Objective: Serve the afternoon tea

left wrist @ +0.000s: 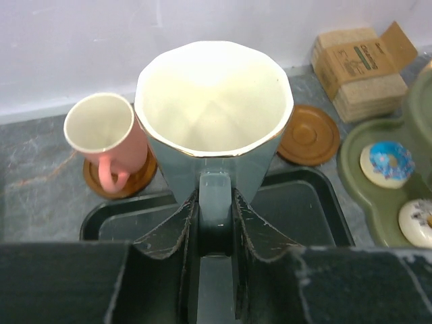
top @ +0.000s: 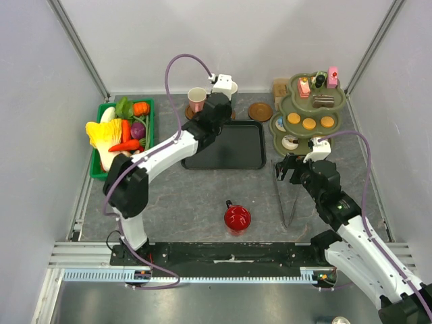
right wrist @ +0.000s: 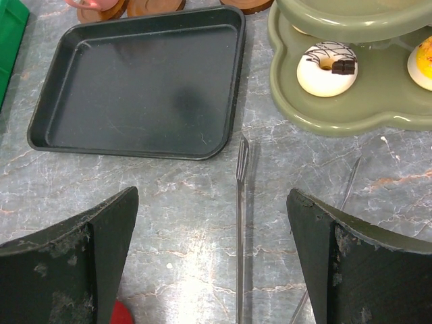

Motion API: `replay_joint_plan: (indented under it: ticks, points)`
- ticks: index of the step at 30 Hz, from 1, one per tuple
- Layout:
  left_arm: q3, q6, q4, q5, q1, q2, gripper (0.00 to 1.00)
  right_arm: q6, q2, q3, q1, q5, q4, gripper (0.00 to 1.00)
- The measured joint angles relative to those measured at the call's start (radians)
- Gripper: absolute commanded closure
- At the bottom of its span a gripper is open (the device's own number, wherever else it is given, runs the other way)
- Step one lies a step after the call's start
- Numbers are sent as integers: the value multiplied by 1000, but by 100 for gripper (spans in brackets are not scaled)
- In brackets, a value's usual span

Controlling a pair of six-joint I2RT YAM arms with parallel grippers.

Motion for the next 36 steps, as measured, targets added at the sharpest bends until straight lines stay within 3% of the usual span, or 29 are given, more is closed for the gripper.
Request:
replay_joint_plan:
  ticks: [9,15,36]
  points:
    - [305,32,-23,95,108,307,98,0,11,0,0,5,-4,2]
    - [429,33,-50,134,152,446,98,0,39,0,0,9,-4,2]
    - [487,13,-59,190,175,577,98,-1,53,0,0,19,-12,2]
